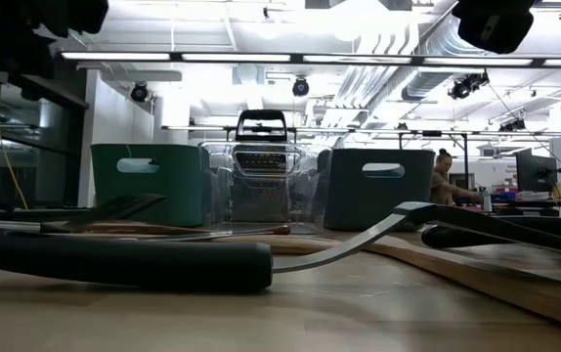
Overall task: Pick & Place Kitchen Items
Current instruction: Put the left table knife into the blue bin
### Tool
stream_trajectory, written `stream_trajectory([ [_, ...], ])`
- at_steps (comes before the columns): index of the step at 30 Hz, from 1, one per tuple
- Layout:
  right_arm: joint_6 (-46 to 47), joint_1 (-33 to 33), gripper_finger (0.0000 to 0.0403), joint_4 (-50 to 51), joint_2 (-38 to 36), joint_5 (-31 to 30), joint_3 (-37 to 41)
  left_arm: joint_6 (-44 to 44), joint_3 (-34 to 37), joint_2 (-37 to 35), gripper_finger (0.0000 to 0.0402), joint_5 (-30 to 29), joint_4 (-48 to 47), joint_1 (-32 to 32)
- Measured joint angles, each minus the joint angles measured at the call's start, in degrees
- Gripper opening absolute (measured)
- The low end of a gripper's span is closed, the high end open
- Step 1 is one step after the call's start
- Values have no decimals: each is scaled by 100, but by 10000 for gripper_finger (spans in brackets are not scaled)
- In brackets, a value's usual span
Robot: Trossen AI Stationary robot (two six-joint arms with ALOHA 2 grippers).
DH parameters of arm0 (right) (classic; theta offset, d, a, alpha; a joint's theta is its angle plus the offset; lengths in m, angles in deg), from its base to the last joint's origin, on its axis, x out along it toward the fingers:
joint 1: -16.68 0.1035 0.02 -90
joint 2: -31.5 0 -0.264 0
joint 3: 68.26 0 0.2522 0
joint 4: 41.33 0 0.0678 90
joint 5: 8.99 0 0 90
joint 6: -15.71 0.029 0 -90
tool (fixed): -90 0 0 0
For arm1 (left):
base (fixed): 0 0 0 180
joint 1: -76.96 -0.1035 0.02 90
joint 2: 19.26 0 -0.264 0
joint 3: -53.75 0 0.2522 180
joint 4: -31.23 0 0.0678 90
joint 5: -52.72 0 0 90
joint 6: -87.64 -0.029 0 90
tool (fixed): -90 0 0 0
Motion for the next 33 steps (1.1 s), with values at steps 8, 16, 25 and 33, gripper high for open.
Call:
stream_trajectory([
  [8,256,-25,48,-4,0,-8,0,1196,0,382,223,-806,172,1182],
  [16,292,-36,48,-4,0,-13,0,2117,0,838,223,-806,198,1951],
  [25,286,-303,48,-4,0,-3,0,1875,0,1116,223,-760,562,2578],
  [33,102,-326,48,138,0,8,0,-110,0,1121,223,-623,624,2762],
])
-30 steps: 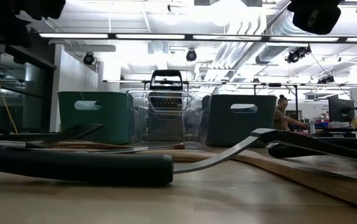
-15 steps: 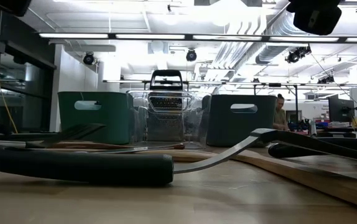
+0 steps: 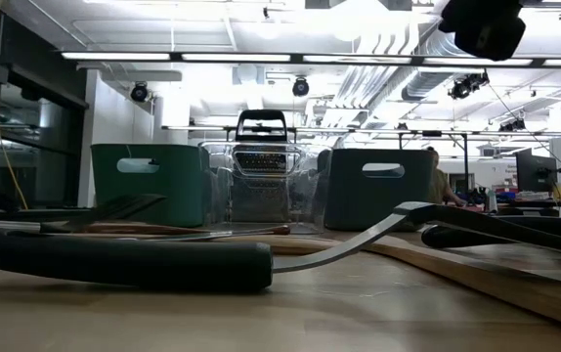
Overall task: Pick & Place Kitchen Items
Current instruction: Put the left table knife into the blue bin
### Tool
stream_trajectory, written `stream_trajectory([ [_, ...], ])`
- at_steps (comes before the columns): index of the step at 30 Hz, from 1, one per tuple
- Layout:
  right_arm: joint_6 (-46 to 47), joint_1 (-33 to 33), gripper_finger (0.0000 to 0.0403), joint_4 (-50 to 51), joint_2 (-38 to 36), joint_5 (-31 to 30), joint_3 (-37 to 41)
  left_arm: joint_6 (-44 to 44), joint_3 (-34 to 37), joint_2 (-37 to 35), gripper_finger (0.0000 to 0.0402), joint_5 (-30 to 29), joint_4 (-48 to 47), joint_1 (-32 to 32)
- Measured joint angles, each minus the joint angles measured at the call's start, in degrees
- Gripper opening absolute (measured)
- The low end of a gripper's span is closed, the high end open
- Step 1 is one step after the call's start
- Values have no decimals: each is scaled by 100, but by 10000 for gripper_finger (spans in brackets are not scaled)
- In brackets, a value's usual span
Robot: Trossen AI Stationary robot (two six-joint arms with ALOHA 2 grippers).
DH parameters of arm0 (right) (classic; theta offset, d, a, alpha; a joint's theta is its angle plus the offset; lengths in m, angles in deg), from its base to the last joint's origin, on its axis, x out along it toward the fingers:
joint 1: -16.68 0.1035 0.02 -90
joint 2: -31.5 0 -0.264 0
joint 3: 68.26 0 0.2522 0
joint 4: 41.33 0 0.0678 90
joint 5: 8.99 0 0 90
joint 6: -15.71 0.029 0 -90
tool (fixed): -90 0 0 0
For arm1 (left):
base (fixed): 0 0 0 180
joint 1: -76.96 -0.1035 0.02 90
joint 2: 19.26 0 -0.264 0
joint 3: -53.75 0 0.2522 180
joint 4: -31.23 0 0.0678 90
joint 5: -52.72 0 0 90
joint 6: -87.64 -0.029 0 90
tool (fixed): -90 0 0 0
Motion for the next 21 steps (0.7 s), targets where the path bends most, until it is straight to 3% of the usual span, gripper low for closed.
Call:
stream_trajectory([
  [5,-10,0,48,22,0,1,2,-862,0,0,223,425,-34,-4],
  [13,-13,0,48,20,0,6,2,-1351,0,0,223,537,-33,-7],
  [21,-8,0,48,16,0,30,2,-2369,0,2,223,1037,-60,-9],
])
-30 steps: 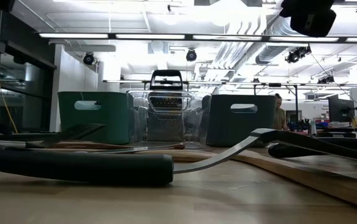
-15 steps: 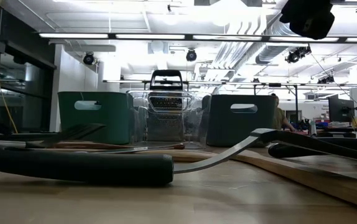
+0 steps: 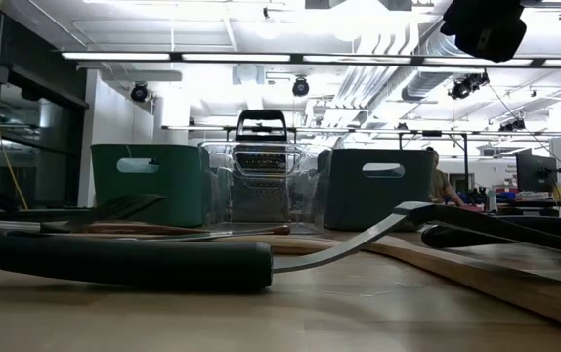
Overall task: Pick & Place Kitchen Items
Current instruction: Put the left table knife into the blue bin
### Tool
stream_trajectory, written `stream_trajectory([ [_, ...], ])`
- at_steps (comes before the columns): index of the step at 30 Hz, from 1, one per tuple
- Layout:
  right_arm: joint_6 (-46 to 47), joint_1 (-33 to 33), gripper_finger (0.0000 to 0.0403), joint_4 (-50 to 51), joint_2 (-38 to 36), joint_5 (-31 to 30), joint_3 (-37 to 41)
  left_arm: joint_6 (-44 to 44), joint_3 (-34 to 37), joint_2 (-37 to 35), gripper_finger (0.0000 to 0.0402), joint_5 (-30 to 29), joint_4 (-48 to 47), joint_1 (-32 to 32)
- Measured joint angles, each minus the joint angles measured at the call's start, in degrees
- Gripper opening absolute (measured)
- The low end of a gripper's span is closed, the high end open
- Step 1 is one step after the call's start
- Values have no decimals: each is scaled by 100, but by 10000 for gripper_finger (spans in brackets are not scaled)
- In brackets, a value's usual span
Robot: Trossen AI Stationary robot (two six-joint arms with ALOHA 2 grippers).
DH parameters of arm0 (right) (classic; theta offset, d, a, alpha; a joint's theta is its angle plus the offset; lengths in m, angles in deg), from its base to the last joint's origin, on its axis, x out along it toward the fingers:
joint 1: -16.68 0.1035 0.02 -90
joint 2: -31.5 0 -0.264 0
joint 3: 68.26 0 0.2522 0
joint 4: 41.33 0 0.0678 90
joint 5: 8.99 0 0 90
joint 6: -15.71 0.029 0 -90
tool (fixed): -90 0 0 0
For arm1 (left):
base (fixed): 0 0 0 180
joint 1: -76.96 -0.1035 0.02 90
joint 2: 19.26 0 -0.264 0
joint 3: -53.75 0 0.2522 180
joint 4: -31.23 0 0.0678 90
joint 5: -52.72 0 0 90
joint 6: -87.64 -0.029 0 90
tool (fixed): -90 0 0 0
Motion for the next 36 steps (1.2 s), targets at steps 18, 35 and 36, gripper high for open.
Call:
stream_trajectory([
  [18,356,0,48,-5,0,0,0,-1423,0,1,223,795,-1213,0],
  [35,504,0,48,-4,0,-24,0,-2465,0,1,223,741,-1982,0],
  [36,504,0,48,-4,0,-24,0,-2465,0,1,223,741,-1967,0],
])
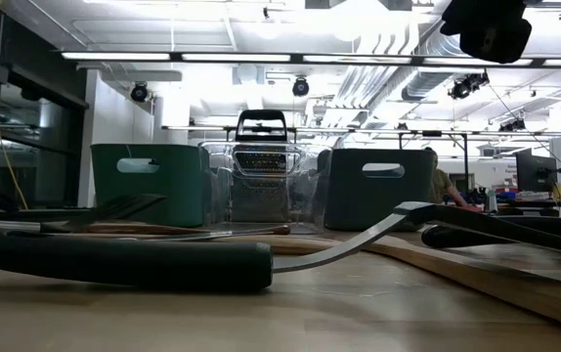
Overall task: Pick & Place Kitchen Items
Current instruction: Put the left table knife into the blue bin
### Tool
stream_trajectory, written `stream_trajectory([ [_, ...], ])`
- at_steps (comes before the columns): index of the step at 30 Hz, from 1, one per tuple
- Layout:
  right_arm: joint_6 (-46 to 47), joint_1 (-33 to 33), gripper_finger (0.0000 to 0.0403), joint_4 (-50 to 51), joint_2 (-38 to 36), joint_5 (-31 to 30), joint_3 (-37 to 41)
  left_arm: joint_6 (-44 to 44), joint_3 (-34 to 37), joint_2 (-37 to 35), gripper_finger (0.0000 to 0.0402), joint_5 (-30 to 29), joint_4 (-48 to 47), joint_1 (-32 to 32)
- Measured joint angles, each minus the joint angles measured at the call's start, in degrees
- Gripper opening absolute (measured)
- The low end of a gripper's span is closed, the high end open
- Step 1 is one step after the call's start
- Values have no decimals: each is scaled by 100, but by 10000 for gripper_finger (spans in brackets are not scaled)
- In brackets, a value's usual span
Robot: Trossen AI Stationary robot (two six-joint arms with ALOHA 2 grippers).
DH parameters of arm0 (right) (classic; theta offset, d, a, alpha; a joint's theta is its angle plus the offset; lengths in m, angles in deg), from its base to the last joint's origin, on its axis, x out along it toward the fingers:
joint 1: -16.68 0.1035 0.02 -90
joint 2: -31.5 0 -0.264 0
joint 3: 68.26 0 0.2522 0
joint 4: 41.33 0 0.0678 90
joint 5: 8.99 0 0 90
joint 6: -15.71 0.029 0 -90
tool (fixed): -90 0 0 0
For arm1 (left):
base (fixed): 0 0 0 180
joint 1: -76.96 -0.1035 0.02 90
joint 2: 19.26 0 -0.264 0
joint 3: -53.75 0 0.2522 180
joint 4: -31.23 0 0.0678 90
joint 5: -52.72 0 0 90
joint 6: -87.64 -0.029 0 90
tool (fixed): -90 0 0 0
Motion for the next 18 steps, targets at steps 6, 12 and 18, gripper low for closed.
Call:
stream_trajectory([
  [6,2,0,48,0,0,0,0,-207,0,0,223,-15,-4,0],
  [12,-13,0,48,0,0,0,0,-460,0,0,223,-140,-6,0],
  [18,-15,0,48,0,0,0,0,-494,0,0,223,-189,-32,0],
])
